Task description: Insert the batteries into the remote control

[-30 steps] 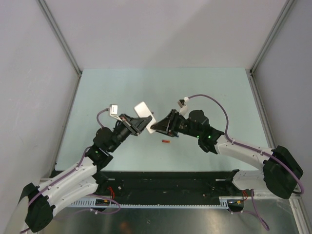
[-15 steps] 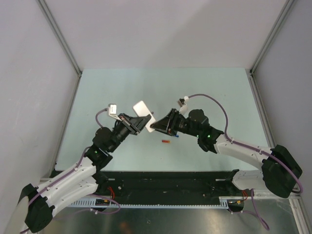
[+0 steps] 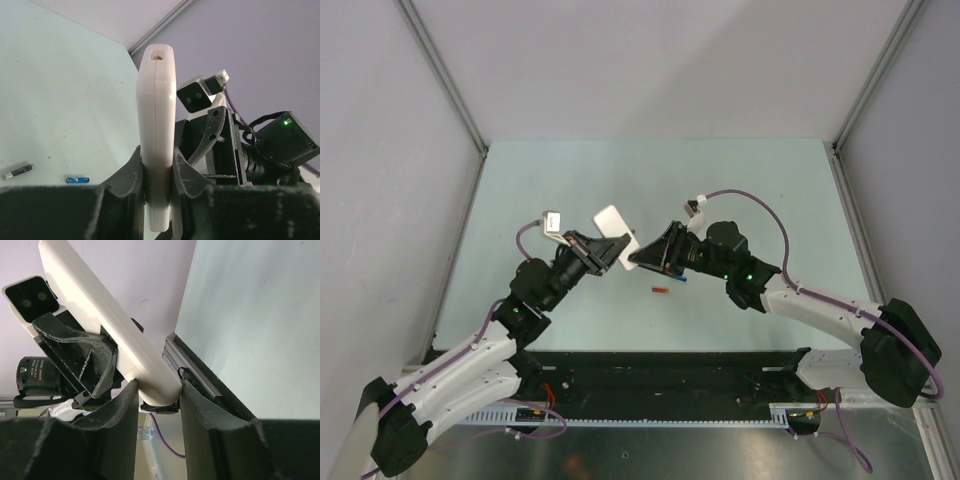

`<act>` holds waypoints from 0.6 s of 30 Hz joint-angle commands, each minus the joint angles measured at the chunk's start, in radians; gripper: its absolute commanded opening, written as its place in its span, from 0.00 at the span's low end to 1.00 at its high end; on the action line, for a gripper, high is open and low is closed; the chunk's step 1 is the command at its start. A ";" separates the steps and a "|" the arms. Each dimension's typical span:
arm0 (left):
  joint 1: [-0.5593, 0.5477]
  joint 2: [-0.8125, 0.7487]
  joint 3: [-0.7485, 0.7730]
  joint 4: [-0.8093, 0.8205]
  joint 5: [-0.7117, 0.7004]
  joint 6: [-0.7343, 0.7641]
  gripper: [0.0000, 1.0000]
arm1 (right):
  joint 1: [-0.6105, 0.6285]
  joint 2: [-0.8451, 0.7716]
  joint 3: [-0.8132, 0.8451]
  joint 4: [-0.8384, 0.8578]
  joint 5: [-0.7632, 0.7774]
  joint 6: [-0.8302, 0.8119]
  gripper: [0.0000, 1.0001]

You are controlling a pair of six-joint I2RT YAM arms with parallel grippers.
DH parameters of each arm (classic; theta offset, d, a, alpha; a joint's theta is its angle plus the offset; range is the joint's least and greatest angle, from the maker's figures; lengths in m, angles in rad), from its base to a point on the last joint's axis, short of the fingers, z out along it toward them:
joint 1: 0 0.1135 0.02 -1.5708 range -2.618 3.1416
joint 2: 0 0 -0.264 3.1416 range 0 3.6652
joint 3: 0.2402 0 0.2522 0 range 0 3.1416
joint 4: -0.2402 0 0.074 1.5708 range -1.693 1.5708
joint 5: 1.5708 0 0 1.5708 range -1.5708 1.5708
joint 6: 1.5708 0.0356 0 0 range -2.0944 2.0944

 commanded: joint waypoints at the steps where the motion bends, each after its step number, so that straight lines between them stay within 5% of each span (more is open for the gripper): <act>1: -0.011 -0.005 0.089 0.096 -0.029 0.036 0.00 | 0.011 0.003 0.008 -0.164 -0.008 -0.080 0.20; 18: 0.029 0.005 0.108 0.096 -0.011 0.027 0.00 | 0.011 -0.007 0.008 -0.213 -0.005 -0.103 0.21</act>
